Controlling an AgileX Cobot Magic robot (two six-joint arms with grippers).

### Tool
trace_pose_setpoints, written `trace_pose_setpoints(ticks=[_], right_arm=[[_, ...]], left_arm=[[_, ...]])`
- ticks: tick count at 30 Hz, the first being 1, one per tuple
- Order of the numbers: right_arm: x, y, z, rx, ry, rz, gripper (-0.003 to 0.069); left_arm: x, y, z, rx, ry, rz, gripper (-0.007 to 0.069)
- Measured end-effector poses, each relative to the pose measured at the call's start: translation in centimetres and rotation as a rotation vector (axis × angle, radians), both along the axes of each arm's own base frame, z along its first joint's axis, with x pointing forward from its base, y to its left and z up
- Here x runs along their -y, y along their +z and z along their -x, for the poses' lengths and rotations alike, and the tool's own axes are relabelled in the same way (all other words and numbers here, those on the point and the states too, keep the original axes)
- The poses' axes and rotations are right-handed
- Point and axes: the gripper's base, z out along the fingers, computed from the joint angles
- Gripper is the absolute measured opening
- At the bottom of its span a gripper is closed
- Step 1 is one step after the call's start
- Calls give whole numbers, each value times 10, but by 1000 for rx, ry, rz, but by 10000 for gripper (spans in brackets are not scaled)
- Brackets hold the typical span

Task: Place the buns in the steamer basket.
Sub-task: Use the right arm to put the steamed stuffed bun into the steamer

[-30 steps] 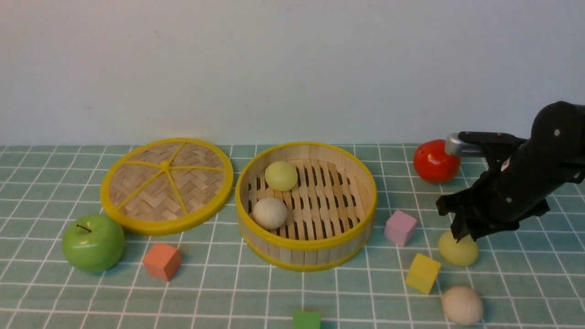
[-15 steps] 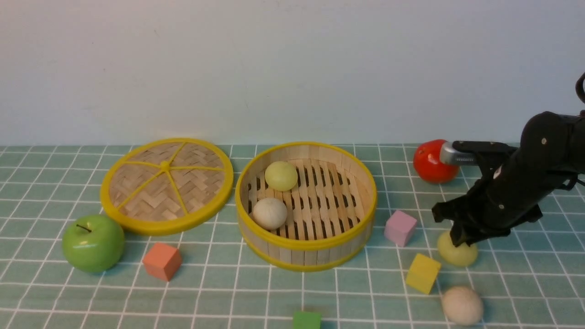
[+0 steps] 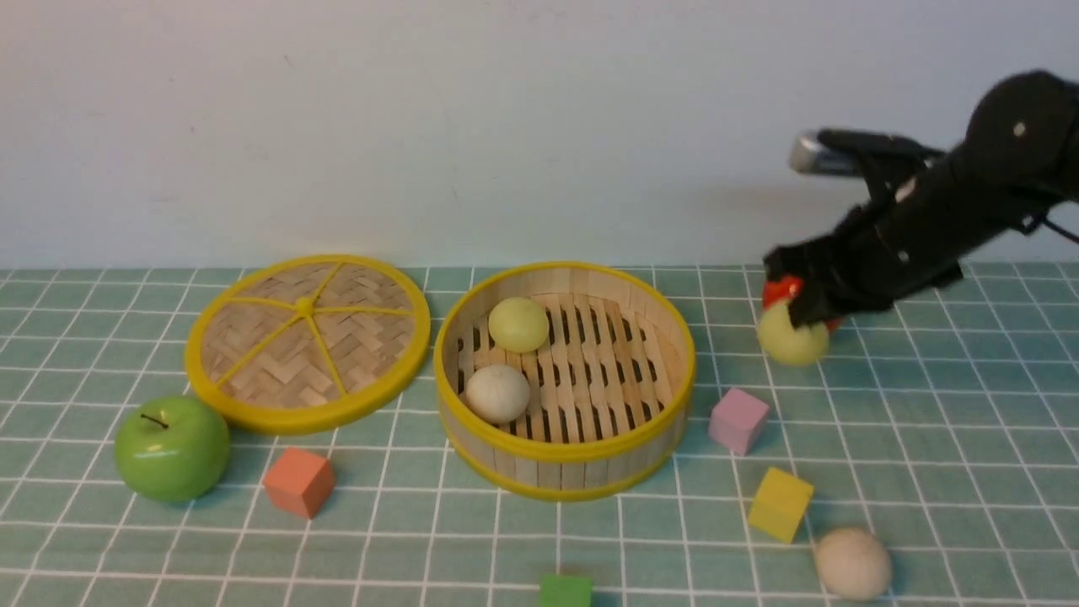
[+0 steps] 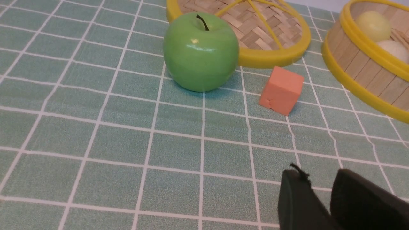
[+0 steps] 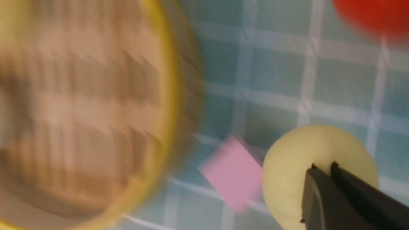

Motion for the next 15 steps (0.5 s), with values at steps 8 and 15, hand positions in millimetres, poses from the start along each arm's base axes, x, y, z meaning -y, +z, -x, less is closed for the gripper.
trace_pose_setpoints(ticks=[8, 15], right_arm=[[-79, 5, -23, 248, 143, -99, -8], [-94, -65, -50, 242, 79, -73, -6]], left_arm=[[0, 0, 0, 0, 0, 0, 165], [0, 0, 0, 0, 0, 0, 175]])
